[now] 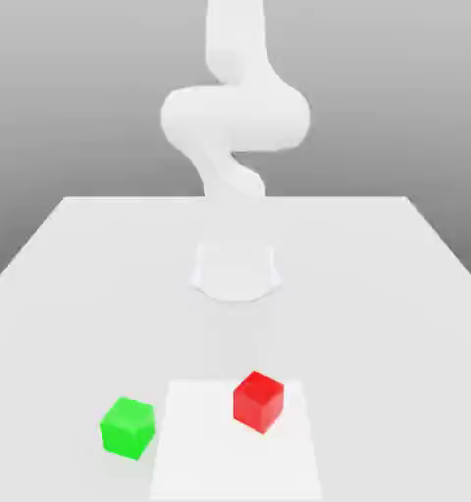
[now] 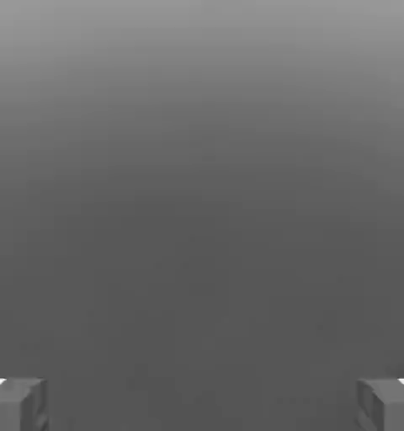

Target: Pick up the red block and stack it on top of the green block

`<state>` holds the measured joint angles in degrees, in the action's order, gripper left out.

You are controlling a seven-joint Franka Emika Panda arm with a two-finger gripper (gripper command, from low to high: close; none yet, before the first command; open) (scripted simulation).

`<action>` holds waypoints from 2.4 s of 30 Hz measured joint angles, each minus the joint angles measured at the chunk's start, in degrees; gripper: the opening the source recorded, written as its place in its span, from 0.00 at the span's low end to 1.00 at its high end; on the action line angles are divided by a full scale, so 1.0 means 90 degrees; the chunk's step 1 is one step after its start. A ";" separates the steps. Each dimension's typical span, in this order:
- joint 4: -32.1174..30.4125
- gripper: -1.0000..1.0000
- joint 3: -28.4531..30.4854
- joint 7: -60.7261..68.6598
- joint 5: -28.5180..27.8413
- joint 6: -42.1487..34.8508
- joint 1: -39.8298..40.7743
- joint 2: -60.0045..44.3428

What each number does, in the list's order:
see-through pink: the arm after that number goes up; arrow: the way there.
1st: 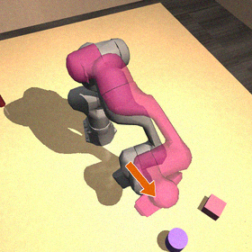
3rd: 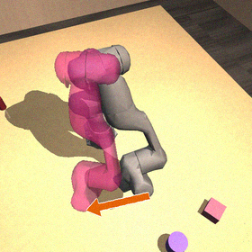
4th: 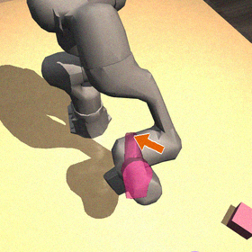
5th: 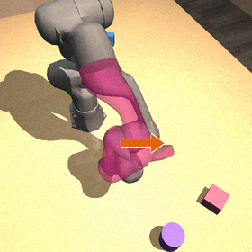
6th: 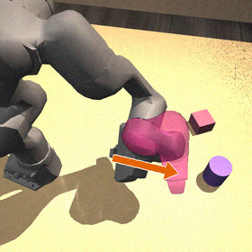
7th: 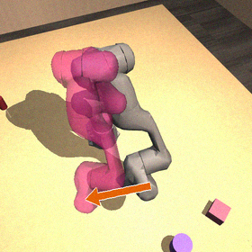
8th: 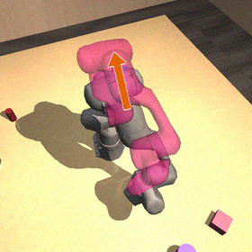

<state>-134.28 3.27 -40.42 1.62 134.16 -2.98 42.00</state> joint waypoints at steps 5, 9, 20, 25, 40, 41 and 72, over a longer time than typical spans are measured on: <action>-0.0567 0.50 0.0619 0.1226 0.0360 0.0536 -0.0641 -0.0923; -0.1005 0.50 0.0964 0.2154 0.0612 0.0947 -0.1086 -0.1666; -0.2217 0.50 0.1291 0.4355 0.0836 0.2108 -0.1842 -0.3604; -0.2782 0.50 0.1252 0.4847 0.0230 0.2669 -0.1856 -0.4291; -0.2766 0.50 0.0898 0.5573 0.0626 0.3799 -0.1655 -0.5617; -0.2759 0.50 0.0826 0.5640 0.0724 0.3886 -0.1608 -0.5723; -0.2875 0.00 0.1267 0.5263 -0.0275 0.2771 -0.1554 -0.4554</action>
<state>-160.16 14.68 6.94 -0.85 159.10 -16.97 1.02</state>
